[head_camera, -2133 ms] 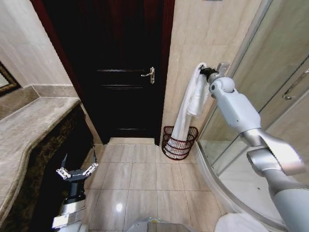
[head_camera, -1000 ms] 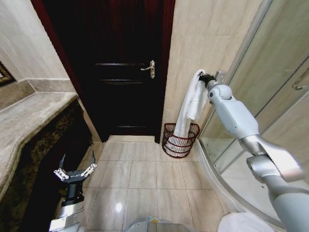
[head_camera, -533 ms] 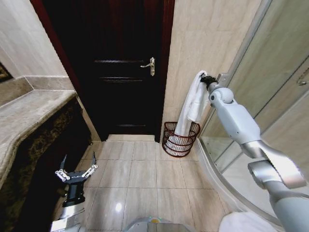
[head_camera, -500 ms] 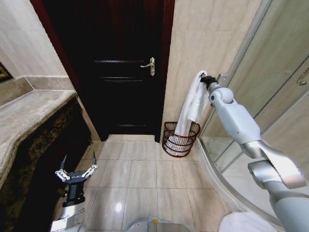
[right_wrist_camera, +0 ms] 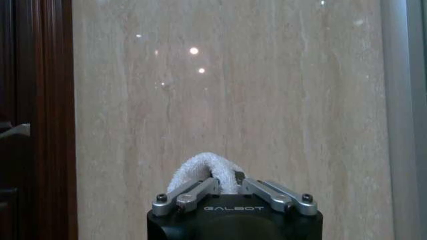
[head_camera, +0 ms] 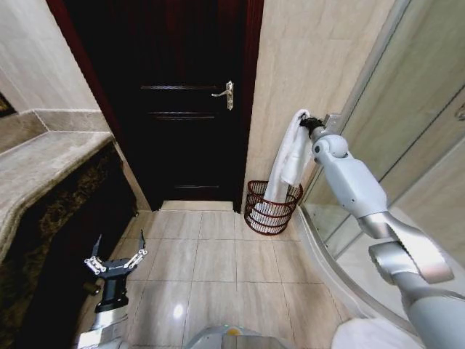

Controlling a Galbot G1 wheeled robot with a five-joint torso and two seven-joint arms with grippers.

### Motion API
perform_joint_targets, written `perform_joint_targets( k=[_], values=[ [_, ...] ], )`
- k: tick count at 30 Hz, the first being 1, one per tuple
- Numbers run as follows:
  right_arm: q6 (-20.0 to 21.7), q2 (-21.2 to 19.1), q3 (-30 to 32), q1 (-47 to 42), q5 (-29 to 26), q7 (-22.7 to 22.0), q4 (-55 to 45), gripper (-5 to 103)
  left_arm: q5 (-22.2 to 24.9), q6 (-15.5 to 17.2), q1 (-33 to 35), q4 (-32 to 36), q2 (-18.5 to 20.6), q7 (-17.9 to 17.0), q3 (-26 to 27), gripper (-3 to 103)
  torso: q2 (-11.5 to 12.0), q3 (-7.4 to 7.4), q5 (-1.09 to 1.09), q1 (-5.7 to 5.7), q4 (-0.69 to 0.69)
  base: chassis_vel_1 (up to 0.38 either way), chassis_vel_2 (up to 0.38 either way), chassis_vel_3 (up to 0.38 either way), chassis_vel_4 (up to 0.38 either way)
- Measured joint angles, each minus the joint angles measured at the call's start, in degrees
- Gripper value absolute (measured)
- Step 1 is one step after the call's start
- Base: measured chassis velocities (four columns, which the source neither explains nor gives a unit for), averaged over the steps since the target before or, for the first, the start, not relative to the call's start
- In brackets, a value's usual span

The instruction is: Discard the used towel into the hamper.

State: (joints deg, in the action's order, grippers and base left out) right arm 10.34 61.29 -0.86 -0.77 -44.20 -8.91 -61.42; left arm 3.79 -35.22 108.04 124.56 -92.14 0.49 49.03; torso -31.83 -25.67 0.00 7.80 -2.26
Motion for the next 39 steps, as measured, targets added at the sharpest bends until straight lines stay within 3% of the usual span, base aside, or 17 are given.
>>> perform_joint_targets(
  k=[39],
  values=[
    [-2.0, 2.6, 1.7, -2.6, 3.9, 1.8, 4.9, 2, -0.5, -2.4, 2.2, -0.6, 0.0, 0.5, 0.1, 100, 9.0, 5.37, 0.00, -3.60, -0.01, 0.000, 0.000, 0.000, 0.000]
  ],
)
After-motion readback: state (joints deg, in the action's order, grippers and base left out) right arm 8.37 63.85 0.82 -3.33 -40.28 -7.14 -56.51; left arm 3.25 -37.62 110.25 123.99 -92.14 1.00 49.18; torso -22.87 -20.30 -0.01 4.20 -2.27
